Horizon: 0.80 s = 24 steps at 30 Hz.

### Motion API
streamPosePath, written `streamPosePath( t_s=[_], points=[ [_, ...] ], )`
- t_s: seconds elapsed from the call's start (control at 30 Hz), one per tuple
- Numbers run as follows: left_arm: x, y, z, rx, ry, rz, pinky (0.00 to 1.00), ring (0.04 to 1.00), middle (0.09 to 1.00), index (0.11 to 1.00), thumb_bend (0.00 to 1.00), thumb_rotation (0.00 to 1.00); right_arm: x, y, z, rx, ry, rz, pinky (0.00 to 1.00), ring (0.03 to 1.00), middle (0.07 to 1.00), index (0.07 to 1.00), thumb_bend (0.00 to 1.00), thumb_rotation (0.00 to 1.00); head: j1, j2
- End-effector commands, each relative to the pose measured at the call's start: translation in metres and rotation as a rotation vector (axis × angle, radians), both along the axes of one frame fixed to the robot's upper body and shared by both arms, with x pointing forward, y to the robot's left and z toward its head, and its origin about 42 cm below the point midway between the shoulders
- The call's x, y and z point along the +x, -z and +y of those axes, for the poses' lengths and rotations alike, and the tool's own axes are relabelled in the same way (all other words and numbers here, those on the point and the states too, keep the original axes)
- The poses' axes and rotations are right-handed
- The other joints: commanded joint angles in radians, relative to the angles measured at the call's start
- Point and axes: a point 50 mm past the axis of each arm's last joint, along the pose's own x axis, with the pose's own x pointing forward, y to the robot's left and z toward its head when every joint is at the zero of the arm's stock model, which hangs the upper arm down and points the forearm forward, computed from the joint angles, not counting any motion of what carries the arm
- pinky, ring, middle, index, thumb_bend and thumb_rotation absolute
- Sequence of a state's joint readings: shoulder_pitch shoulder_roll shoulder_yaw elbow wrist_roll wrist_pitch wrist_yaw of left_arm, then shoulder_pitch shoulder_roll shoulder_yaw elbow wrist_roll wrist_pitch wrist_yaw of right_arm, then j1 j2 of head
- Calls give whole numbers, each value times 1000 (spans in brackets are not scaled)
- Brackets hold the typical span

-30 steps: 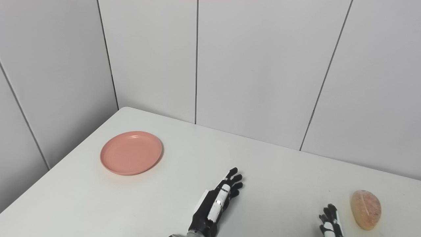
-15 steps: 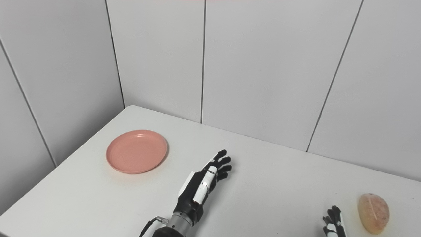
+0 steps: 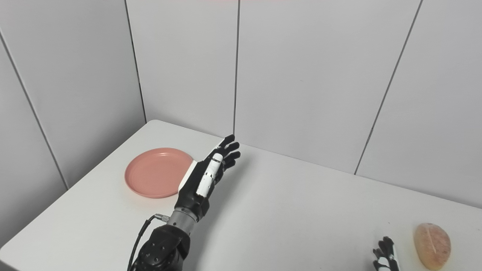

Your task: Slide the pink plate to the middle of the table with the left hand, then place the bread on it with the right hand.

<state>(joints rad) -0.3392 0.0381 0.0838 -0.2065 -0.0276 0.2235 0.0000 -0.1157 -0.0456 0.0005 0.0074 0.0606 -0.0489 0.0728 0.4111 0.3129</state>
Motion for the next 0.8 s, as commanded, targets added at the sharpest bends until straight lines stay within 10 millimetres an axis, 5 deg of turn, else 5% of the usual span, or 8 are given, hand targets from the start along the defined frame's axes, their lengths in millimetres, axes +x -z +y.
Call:
streamPosePath(
  t_s=[0.0, 0.77],
  points=[
    [5, -25, 5, -7, 15, -74, 917, 891, 907, 884, 426, 1000, 4, -16, -1, -5, -2, -48, 1000, 995, 998, 1000, 122, 1000, -1, 2],
    [37, -73, 84, -23, -183, -96, 850, 862, 878, 853, 352, 1000, 5, -17, -4, -1, -1, -55, 1000, 991, 995, 999, 118, 1000, 16, -8]
  ],
)
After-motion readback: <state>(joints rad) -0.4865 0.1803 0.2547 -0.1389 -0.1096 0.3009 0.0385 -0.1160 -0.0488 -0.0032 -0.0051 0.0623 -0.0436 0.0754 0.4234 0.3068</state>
